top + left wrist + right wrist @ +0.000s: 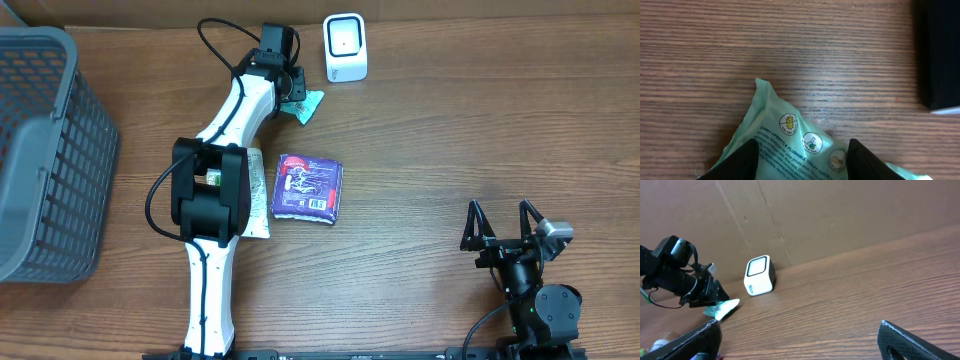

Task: Scan the item barcode
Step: 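Lift the wrapper out and lower it onto the table near the scanner, then slide the wrapper with the left gripper to the right of the purple pack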

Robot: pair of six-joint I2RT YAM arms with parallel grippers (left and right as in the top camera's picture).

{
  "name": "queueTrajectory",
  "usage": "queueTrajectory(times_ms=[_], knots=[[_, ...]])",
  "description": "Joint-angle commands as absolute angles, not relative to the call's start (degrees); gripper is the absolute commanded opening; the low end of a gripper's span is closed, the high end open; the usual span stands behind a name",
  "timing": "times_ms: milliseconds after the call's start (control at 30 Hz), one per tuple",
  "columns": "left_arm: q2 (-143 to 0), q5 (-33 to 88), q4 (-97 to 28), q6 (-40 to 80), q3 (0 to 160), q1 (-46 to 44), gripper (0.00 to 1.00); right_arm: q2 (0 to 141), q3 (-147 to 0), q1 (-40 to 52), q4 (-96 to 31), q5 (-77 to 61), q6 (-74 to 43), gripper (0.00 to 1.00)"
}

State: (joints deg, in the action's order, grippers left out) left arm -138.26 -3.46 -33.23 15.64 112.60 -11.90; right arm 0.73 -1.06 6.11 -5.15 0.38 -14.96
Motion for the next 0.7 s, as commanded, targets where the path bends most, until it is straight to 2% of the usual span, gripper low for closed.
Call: queueTrajectory(times_ms=[0,167,333,667], knots=[[-140.09,-1.48,-35.51,15.16,112.95,-11.92,0.5,0.16,-0.45,6.48,-4.8,0.32,-14.76,1.0],[-140.22,-0.56,-42.96,16.73,112.95,-12.08,0.49,0.16,-0.45,6.48,-4.8,0.32,-14.76,1.0],[-140.22,6.22,-50.5,16.01,112.97,-12.84,0.47,0.16,-0.45,6.48,-4.8,0.32,-14.76,1.0],[-139.98,21.04,-52.01,14.15,112.99,-17.58,0.42,0.16,-0.45,6.48,-4.8,0.32,-14.74,1.0]])
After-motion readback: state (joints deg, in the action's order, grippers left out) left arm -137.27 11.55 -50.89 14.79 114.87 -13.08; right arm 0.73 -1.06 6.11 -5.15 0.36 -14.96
